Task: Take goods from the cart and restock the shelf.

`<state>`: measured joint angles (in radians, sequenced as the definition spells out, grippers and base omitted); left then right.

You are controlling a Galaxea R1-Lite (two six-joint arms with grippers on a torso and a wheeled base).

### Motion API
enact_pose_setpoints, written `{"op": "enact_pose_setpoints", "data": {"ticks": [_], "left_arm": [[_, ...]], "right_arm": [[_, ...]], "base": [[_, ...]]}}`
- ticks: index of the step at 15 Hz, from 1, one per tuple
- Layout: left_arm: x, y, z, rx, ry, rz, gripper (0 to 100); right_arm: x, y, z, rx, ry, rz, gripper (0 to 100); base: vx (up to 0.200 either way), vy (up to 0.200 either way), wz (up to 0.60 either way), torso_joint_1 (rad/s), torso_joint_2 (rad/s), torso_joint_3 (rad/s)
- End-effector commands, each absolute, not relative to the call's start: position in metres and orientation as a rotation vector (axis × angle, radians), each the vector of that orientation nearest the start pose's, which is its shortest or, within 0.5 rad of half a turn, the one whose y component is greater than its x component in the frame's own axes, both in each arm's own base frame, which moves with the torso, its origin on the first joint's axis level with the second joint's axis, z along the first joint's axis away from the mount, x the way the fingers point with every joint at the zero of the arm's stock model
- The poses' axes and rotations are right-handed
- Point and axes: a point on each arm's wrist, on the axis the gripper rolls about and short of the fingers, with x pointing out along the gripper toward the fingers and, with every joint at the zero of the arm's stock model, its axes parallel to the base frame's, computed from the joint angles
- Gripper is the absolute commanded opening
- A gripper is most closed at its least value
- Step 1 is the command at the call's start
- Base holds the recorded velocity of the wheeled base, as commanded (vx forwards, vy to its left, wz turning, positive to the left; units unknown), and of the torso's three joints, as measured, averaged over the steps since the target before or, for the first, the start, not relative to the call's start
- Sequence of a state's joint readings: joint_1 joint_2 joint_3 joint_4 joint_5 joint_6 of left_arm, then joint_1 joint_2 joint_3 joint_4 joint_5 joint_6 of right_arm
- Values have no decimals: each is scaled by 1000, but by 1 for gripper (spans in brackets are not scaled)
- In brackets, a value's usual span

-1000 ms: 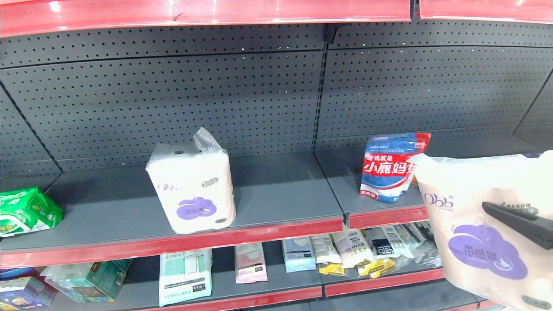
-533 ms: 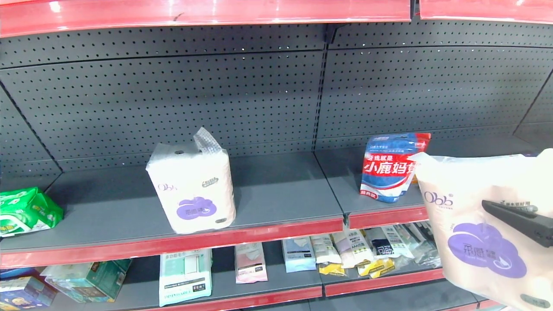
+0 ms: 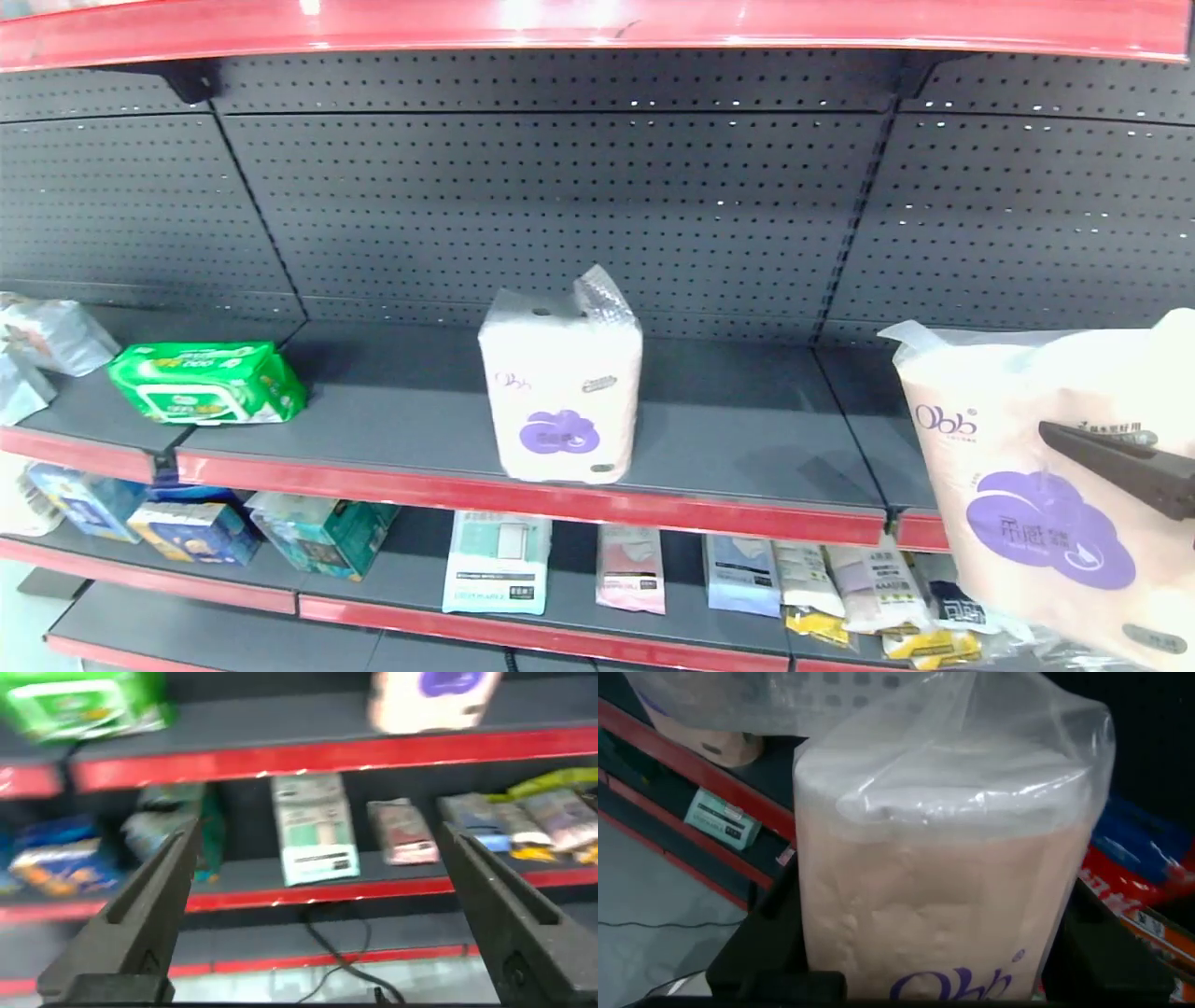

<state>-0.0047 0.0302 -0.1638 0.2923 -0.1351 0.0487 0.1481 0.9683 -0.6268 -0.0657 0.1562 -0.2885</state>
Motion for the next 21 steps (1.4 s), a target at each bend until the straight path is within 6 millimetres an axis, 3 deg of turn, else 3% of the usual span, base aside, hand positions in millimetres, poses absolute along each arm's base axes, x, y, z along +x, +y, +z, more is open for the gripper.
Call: {"op": "enact_pose_setpoints", "data": {"ticks": [1,4,6,11,14,21], "left_arm": [[-35,-3,91,38,159,-145,100],[-36,-3,90,38,147,-143,100],[-38,-3,90,38,132,-139,100],[-35,0,88,7,114,6,100],[-28,1,85,-25,27,43,100],[-23,-1,84,-8,40,-26,100]], "right_arm": [[119,21,236,-283,224,340,0],[131,24,250,-284,202,343,0],[150,33,255,-280,211,385,0],[201,53,242,-173,194,418,0],[205,57,239,-176,207,449,0],[206,57,236,-179,219,450,0]], "base": [[0,0,600,7,7,-2],[0,0,200,2,1,1],[0,0,0,0,0,0],[0,0,0,0,0,0],[0,0,0,0,0,0],[0,0,0,0,0,0]]}}
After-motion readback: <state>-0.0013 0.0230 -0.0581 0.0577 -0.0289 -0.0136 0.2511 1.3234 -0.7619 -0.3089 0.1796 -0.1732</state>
